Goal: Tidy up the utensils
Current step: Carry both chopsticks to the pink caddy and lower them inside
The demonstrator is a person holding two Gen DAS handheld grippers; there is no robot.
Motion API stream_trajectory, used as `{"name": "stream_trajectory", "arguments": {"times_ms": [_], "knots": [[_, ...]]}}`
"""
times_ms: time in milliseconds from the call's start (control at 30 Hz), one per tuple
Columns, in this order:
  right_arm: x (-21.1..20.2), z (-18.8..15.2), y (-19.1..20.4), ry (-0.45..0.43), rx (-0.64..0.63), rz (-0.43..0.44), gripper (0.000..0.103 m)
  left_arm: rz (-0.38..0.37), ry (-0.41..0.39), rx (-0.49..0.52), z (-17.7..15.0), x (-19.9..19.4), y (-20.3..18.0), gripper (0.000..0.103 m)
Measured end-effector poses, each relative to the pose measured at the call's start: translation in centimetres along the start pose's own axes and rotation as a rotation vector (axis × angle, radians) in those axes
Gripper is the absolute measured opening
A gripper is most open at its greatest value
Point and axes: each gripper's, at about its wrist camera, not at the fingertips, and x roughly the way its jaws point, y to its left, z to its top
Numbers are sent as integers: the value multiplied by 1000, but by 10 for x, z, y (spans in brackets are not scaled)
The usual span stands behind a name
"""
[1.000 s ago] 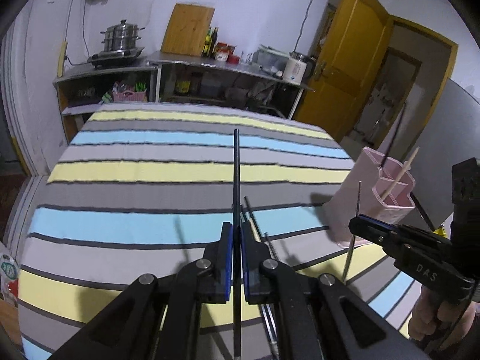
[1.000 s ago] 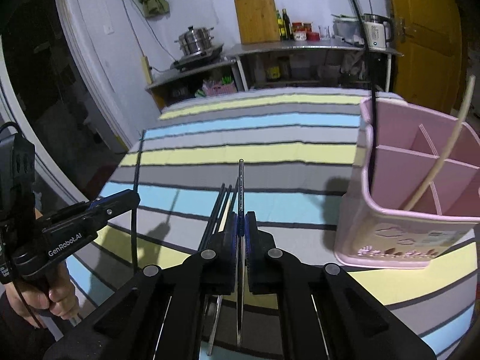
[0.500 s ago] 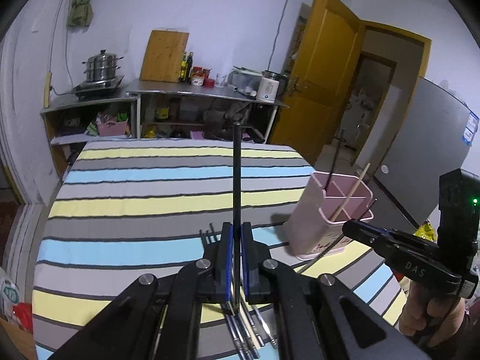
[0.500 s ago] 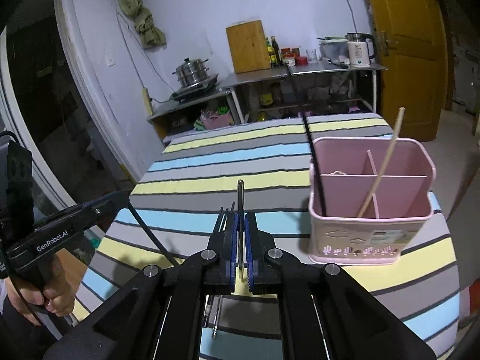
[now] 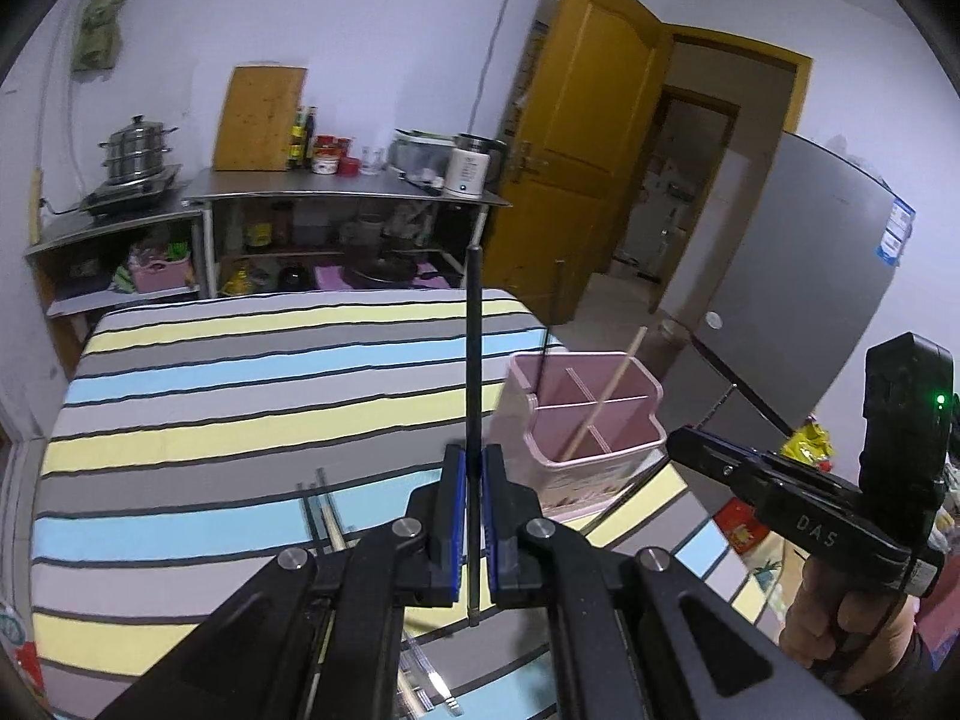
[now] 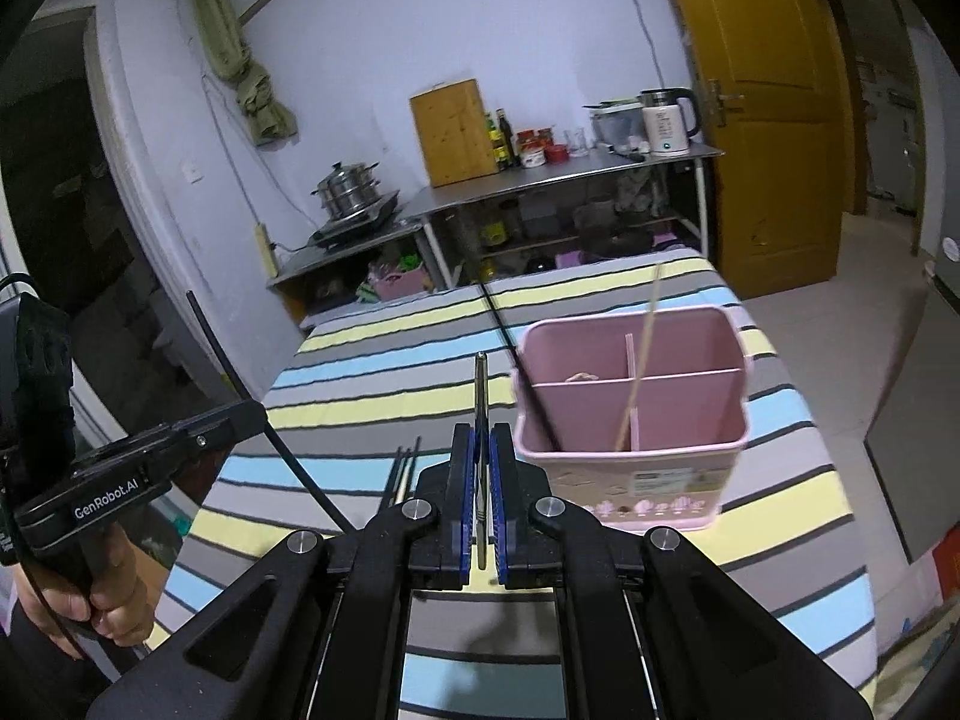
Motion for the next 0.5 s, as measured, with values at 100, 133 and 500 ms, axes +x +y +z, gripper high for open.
{"name": "stream_trajectory", "arguments": {"times_ms": [100,133,500], "knots": [[-8,6,-10,-17,17,-14,5,-25,-1,16,12,9,-13,5],[-12,9,-13,-27,19,-20,5,-31,-3,19,15,11,-17,5],[-37,56,-40,-153,52,-74,5,-96,-95,48,70,22,-54,5]]}}
